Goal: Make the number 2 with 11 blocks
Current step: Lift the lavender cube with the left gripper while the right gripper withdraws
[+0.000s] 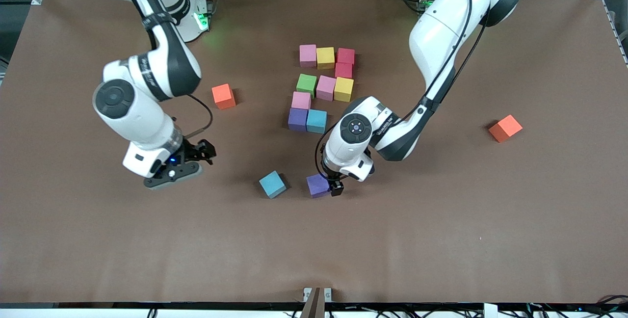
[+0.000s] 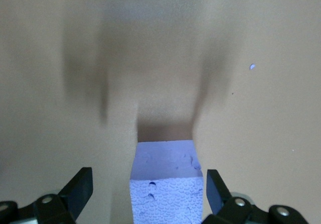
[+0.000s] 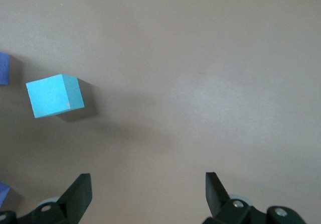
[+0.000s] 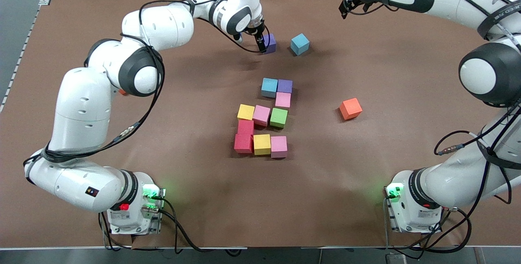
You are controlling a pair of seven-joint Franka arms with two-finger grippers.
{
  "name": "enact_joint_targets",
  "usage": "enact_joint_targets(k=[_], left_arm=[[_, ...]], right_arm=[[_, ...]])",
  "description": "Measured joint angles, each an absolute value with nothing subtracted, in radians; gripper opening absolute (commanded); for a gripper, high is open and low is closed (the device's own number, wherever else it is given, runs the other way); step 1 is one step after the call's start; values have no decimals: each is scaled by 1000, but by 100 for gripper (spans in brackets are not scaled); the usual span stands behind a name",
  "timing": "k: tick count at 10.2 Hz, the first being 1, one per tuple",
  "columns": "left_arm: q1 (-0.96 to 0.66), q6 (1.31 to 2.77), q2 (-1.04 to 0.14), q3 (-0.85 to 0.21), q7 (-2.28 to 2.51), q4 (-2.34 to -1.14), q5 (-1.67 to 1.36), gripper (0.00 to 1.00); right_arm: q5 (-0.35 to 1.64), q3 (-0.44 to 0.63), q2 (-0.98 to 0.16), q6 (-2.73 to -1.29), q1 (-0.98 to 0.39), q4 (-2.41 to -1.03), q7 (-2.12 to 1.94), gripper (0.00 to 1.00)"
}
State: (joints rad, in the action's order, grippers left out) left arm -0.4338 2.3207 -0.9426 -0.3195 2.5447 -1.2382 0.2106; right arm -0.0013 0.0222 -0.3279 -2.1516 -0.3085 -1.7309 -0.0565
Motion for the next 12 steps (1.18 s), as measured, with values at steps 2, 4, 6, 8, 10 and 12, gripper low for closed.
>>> enact_joint_targets(k=[2,4,6,8,10,12], left_arm=[[-434,2322,-943,-319,2533,-1232,211,100],[-432,2329,-943,-318,2518,-1229,211,100],[-431,2343,-944,-315,2505,-1228,211,100],[-432,2359,-955,-314,2494,-1228,211,100],[-435,2378,-969,-314,2493,-1229,211,100],[-436,2393,-978,-314,2493,-1229,211,100]], right_arm=[[-1,24,-324,-2151,-297,-1741,-69,100],[-1,30,-324,-2152,-285,-1745,-69,100],[-2,52,-324,-2152,-268,-1747,-71,100],[-2,60,-324,-2147,-215,-1749,-79,100],[-3,61,-324,-2138,-181,-1749,-88,100],[-3,59,-316,-2131,-181,-1749,-88,100]])
